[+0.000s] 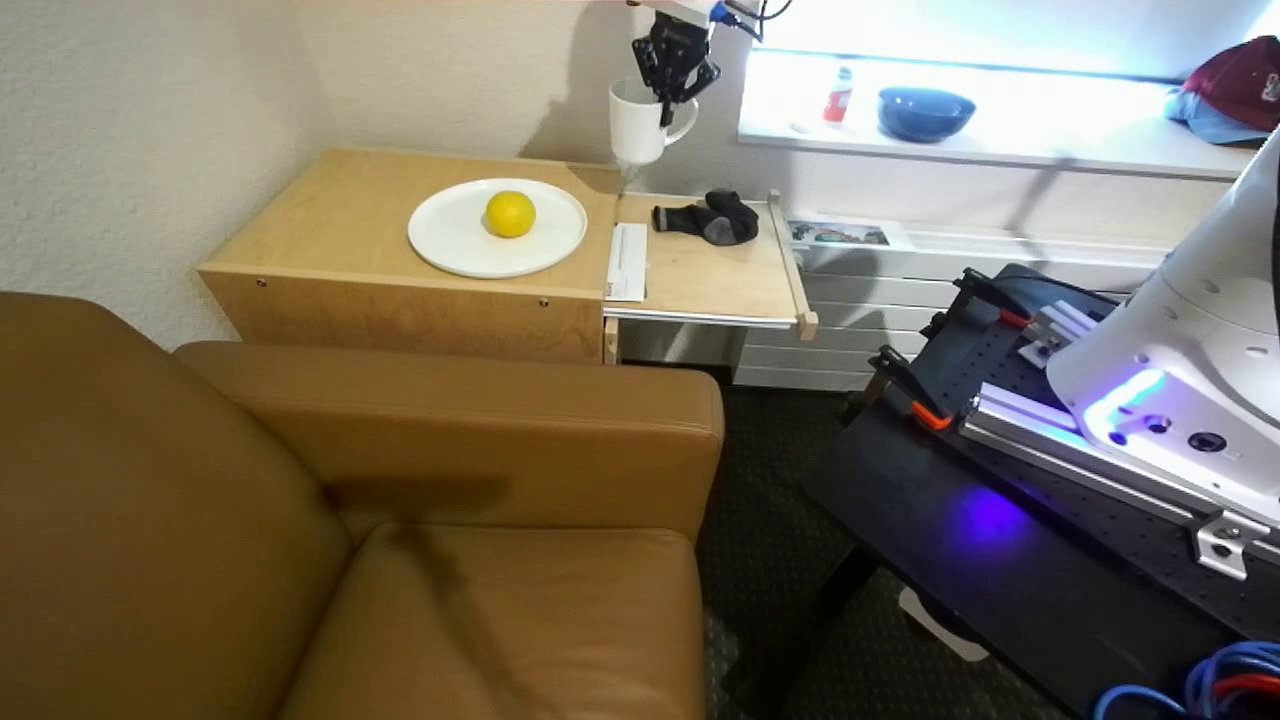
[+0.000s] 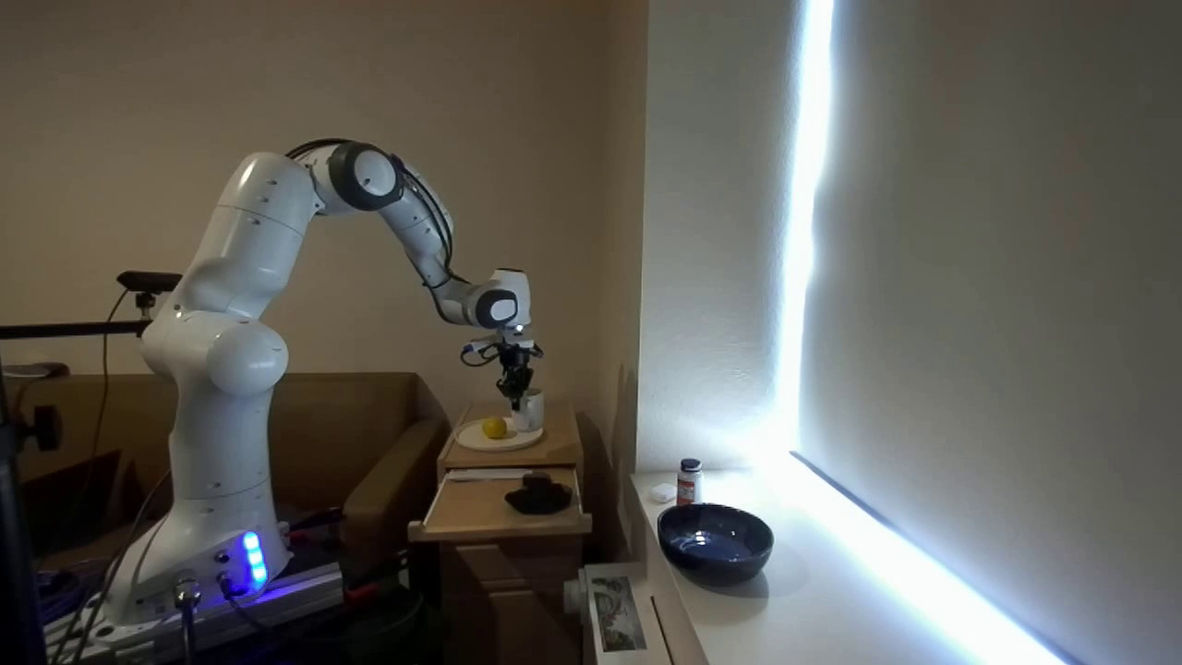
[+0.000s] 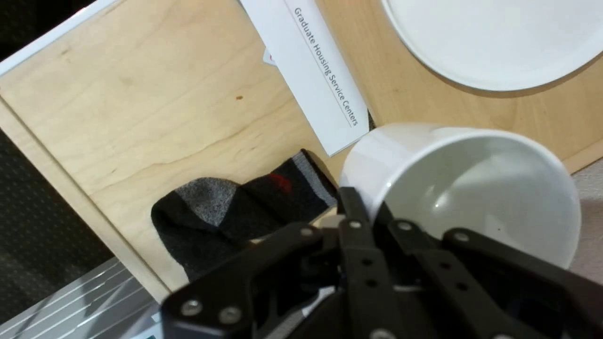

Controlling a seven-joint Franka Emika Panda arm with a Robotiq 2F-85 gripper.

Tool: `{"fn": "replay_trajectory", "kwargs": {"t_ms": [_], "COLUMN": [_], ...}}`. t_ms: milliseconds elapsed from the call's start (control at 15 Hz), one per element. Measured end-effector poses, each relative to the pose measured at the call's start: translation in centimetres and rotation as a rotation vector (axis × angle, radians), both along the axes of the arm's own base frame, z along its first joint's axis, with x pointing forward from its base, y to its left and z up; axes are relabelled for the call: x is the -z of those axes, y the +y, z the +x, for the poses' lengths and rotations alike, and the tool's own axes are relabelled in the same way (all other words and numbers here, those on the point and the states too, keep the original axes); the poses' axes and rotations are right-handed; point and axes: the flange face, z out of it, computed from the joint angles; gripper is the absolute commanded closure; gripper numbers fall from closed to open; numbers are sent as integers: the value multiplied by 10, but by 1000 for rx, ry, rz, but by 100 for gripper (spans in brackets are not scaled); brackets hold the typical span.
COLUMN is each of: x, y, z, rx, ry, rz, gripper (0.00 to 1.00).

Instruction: Pick up the cup and put it on top of the drawer, then pick up the clothe and put it in the bowl and close the drawer

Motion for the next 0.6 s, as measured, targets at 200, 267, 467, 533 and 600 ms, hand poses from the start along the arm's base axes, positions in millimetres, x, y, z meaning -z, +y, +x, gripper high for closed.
{"fn": "replay_trajectory", "kwargs": {"t_ms": [200, 267, 467, 533, 600], "x": [19, 26, 45, 50, 53], "y": [9, 11, 15, 18, 20], "z": [23, 32, 59, 67, 73], "rx": [66, 90, 177, 205, 221], "ry": [5, 5, -3, -6, -10], "rz": [56, 74, 93, 98, 102], "gripper": [99, 99, 94, 94, 94]}}
